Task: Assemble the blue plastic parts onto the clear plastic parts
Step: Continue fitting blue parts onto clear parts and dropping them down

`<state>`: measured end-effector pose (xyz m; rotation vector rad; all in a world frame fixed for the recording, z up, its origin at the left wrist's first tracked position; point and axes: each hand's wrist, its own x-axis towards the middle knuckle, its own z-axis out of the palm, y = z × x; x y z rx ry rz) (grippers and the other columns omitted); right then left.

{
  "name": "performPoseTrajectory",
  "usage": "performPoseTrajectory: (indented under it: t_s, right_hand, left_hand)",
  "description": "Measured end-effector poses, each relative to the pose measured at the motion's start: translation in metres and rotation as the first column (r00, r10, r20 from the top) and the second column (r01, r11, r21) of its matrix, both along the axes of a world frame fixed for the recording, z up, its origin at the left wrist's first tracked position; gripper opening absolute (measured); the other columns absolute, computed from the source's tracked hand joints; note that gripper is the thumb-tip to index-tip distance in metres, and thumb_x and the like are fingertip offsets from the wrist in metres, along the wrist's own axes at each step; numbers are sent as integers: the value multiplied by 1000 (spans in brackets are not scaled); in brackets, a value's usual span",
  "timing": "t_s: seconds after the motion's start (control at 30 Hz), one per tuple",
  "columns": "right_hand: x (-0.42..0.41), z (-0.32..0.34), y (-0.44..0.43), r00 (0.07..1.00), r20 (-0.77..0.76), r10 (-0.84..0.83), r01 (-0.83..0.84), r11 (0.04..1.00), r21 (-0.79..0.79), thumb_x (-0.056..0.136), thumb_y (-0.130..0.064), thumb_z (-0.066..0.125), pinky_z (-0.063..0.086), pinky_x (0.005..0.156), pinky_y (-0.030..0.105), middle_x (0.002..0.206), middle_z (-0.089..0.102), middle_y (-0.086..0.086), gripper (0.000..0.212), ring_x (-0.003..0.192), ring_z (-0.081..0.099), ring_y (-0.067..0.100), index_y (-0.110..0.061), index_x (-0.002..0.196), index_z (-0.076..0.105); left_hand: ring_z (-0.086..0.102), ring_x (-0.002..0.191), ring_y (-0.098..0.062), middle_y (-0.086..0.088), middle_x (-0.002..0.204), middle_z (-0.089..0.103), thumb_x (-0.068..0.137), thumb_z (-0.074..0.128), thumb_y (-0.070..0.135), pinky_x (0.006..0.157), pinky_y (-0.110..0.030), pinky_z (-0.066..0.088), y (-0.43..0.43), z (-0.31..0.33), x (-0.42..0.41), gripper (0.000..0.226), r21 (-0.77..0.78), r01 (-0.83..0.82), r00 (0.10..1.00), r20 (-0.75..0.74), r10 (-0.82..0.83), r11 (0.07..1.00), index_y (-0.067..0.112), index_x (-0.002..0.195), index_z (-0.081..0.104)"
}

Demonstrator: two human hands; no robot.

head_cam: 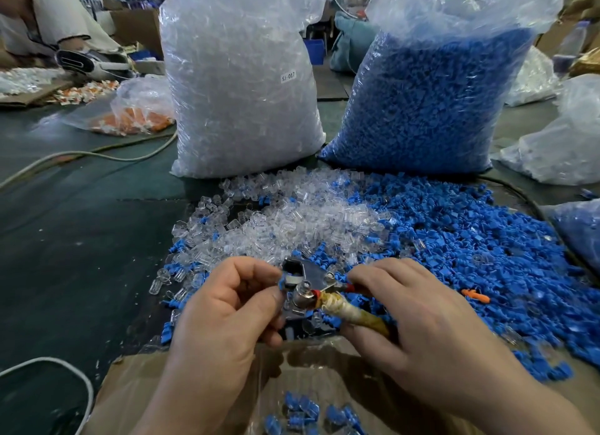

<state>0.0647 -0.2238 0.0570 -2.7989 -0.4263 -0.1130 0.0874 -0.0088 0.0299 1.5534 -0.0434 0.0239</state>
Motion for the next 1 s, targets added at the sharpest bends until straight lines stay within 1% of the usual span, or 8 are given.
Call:
performPoseTrajectory:
  t_s: [0.13,0.27,0.4,0.53,0.63,0.7,0.87,1.0]
  right_hand:
    - [-1,0,-2,1000,2,25,-25,1000,-15,82,-72,34,34,82,17,113,49,-23,58,105,42,2,-43,131,43]
    - [1,1,-2,999,9,39,-39,999,-15,80,-76,30,33,73,12,99,49,-24,53,93,43,1,-45,120,47]
    - [2,1,2,999,40,25,-25,1000,0,80,-71,34,36,69,15,88,52,-20,48,84,46,3,-41,109,57]
    - [2,3,6,998,55,2,-4,1000,22,80,-68,38,33,66,12,83,52,-20,41,79,47,4,-40,101,59]
    - [1,1,3,996,73,-46,44,998,34,79,-69,42,34,70,11,89,52,-25,40,82,48,1,-42,106,57]
    - [4,-3,-2,992,84,-93,95,995,-17,77,-74,38,36,73,16,94,51,-25,51,87,47,3,-41,113,55]
    - [19,-7,-5,981,30,-193,195,966,-171,69,-81,31,38,90,33,107,50,-15,71,102,43,13,-40,123,51]
    - [22,-8,-6,977,20,-211,211,956,-203,74,-78,45,31,98,37,118,51,-11,65,113,39,17,-39,127,48]
  left_hand:
    - [63,54,-15,-4,64,67,88,63,-7,48,-23,52,1,2,-2,40,17,32,999,37,-32,999,31,78,73]
    - [62,53,-16,-4,64,67,84,65,-5,46,-23,51,-2,2,-1,37,-24,30,999,30,-30,999,31,77,73]
    - [63,55,-15,-4,68,68,85,64,-7,47,-23,52,0,1,-1,39,-13,7,999,39,-6,1000,30,79,73]
    - [63,55,-14,-4,70,69,87,63,-7,47,-24,52,-1,3,-3,38,-16,-21,999,45,22,1000,29,81,73]
    - [62,54,-13,-1,68,68,86,65,-5,47,-22,52,0,7,-3,35,-29,-81,996,42,82,996,28,79,73]
    - [60,54,-13,-1,67,66,88,66,-3,47,-22,51,4,8,-1,33,-31,-105,994,11,106,994,27,79,72]
    - [52,42,-13,-7,55,63,90,65,2,41,-18,45,-5,10,-7,32,60,78,973,-220,-63,995,30,76,71]
    - [56,44,-10,-6,59,68,91,68,12,44,-16,46,-10,6,-10,28,181,82,977,-210,-42,980,37,81,71]
